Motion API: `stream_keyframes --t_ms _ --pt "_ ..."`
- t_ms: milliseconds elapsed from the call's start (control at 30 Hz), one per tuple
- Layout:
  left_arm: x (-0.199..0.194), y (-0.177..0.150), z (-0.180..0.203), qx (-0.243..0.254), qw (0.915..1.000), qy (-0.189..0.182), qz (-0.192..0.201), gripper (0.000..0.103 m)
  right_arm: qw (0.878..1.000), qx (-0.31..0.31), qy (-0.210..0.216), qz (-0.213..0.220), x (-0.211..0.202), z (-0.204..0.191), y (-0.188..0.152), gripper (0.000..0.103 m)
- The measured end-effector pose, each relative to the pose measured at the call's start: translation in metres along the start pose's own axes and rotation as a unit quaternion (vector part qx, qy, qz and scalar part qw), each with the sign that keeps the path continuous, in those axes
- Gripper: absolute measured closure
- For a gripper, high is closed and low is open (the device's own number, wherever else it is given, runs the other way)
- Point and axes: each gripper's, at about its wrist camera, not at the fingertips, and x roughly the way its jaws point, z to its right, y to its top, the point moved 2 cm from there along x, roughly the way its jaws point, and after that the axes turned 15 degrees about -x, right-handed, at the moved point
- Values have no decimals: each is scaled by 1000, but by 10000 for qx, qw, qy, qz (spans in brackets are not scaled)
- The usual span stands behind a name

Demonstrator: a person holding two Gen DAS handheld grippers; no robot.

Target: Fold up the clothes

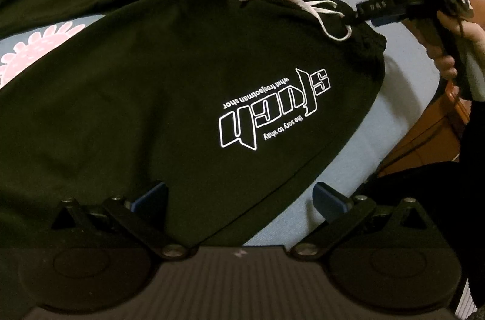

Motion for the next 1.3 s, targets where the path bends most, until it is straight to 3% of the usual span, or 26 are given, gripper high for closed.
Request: stream_keyframes --t_ms 67,133,167,200,267,333,567,700,900,1000,1067,1100,1233,1300 --pt "0 0 0 1 10000 6 -3 1 9973 -51 38 731 -12 -5 4 32" --pt "0 1 1 8 10000 20 -11 1 9840 -620 285 1647 -20 -25 11 33" --pt "0 1 1 12 10000 31 -22 1 9761 -1001 297 1908 -18 -38 16 35" --pt "0 1 2 12 10000 39 -32 1 9711 -1369 232 1943 -10 -50 19 38" --pt "0 1 2 4 10000 37 -46 1 9670 -1942 106 1644 18 -71 26 63" --pt "0 2 1 -2 10000 23 -58 1 9676 -2135 31 1345 39 -78 29 71" --pt "-1 2 -3 -51 9999 -100 -65 1 9579 -2584 28 1253 41 -86 23 72" --pt "-1 2 -3 -53 9999 -118 -60 1 9518 -2585 405 1600 25 -86 21 72" --pt "1 1 -2 -8 10000 -78 -57 1 9521 -2650 469 1451 38 -98 20 75" --pt "1 2 -2 -22 9999 -81 -64 1 9532 -2640 517 1382 45 -99 18 82" --pt "0 2 -2 -27 9999 -80 -65 1 9574 -2504 494 1348 46 -97 20 98" --pt "0 1 -2 -28 9999 -79 -65 1 9594 -2435 499 1331 45 -96 21 98" --pt "-6 4 -7 -203 9997 -70 -127 1 9580 -2247 549 1697 9 -98 23 98" --pt "-19 9 -17 -400 9992 -9 42 1 9473 -2179 1037 2105 -18 -111 24 98"
